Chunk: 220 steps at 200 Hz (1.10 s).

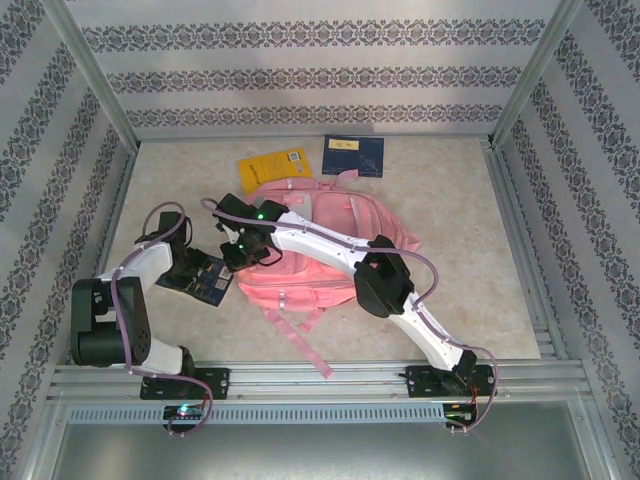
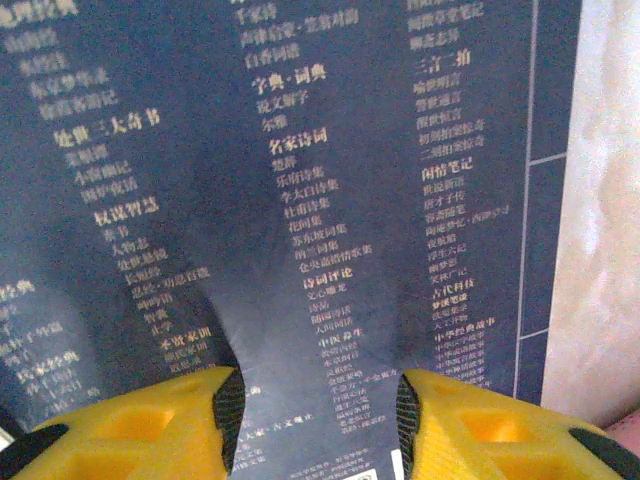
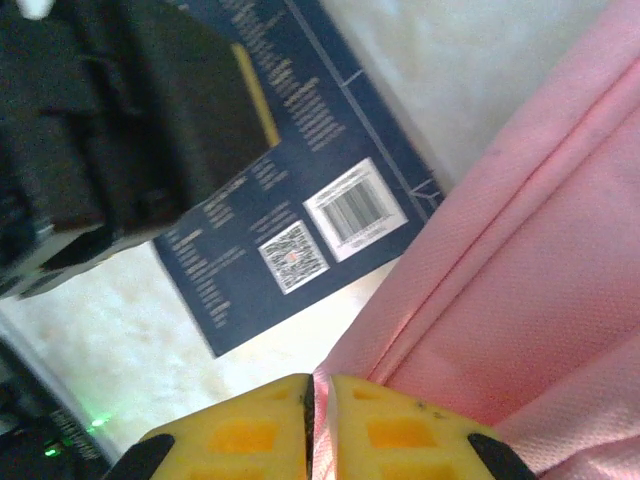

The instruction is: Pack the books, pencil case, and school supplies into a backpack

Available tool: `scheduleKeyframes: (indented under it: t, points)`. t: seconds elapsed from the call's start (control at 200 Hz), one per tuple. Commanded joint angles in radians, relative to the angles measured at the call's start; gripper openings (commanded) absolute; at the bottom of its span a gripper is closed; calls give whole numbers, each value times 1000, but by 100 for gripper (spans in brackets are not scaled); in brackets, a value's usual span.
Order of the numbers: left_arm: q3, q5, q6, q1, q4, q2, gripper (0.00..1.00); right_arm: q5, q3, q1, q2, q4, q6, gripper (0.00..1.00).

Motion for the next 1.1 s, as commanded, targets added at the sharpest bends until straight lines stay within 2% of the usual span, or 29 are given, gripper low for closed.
scheduleKeyframes:
  t: [0.0, 0.105, 0.29, 0.495, 0.63, 0.714, 0.804, 0.914, 1.014, 1.094]
  points:
    - [-28, 61, 4, -73, -43, 42, 47, 249, -159, -98, -70, -111, -8, 15]
    - [-20, 66, 3, -156, -20, 70, 46, 285, -314, -157, -166, -71, -4, 15]
    - [-2, 110, 0, -297, 23, 115, 43, 275, -536, -220, -328, 8, -16, 15]
    - [45, 212, 63, -405, 59, 157, 40, 197, -626, -245, -435, 80, -60, 18]
    - [63, 308, 133, -407, 84, 72, 47, -4, -604, -249, -417, 141, -69, 25]
    - [77, 259, 175, -406, 18, -39, 54, -81, -565, -241, -376, 163, -67, 30]
    - [45, 179, 160, -379, -44, -143, 57, -66, -491, -221, -316, 133, -76, 36]
    - [-21, 142, 128, -331, -60, -176, 57, -3, -397, -200, -243, 69, -72, 47]
    - [-66, 109, 107, -299, -26, -193, 57, 81, -346, -177, -219, 38, -80, 51]
    - [-95, 78, 91, -272, 5, -187, 55, 72, -339, -169, -203, 46, -77, 51]
